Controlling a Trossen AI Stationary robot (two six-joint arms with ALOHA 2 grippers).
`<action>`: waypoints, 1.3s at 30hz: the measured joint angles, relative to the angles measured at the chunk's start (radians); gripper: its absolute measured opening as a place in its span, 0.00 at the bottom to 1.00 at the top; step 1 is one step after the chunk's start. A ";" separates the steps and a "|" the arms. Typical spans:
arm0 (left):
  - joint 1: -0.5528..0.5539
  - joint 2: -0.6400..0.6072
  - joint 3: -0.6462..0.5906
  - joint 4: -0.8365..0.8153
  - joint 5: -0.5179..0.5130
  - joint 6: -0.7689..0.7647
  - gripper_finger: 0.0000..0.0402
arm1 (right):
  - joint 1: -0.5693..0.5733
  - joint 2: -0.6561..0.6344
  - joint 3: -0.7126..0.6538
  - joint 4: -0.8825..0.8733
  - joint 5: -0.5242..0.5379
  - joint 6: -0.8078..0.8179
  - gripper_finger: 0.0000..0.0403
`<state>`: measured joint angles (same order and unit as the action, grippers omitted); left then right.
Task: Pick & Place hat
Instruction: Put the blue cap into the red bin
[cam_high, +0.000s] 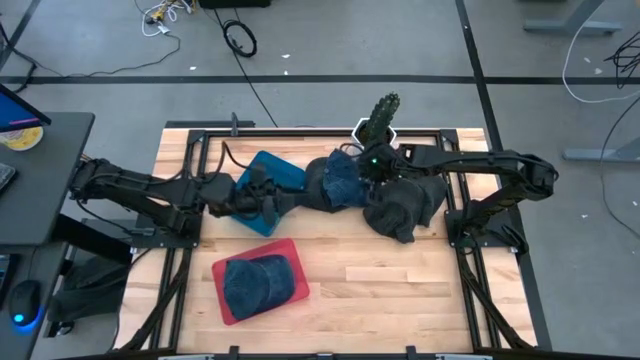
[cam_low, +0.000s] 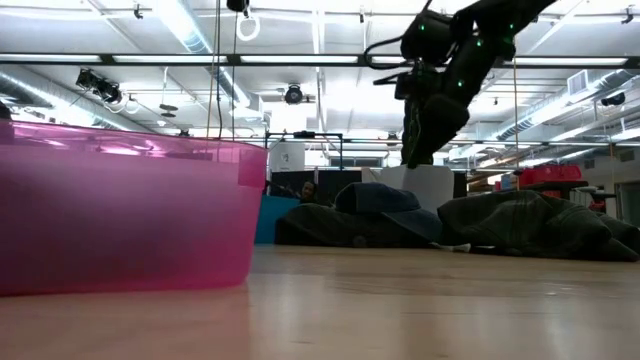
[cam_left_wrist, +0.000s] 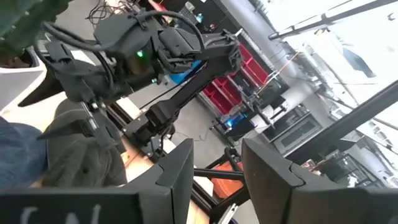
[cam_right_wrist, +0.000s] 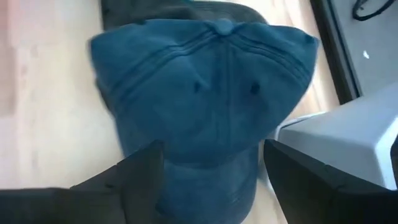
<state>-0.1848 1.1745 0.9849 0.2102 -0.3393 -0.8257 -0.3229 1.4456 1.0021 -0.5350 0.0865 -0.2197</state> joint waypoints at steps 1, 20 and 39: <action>0.000 0.001 0.000 -0.001 0.000 0.000 0.35 | -0.007 0.000 -0.007 0.020 -0.001 -0.002 0.69; 0.000 0.003 0.000 0.001 -0.060 -0.026 0.35 | -0.047 0.246 0.000 0.125 -0.056 -0.076 0.62; 0.000 0.003 0.000 0.000 -0.067 -0.024 0.35 | -0.009 0.192 -0.003 0.111 0.059 -0.029 0.02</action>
<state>-0.1848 1.1774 0.9844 0.2104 -0.4065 -0.8502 -0.3316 1.6378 0.9993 -0.4239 0.1460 -0.2483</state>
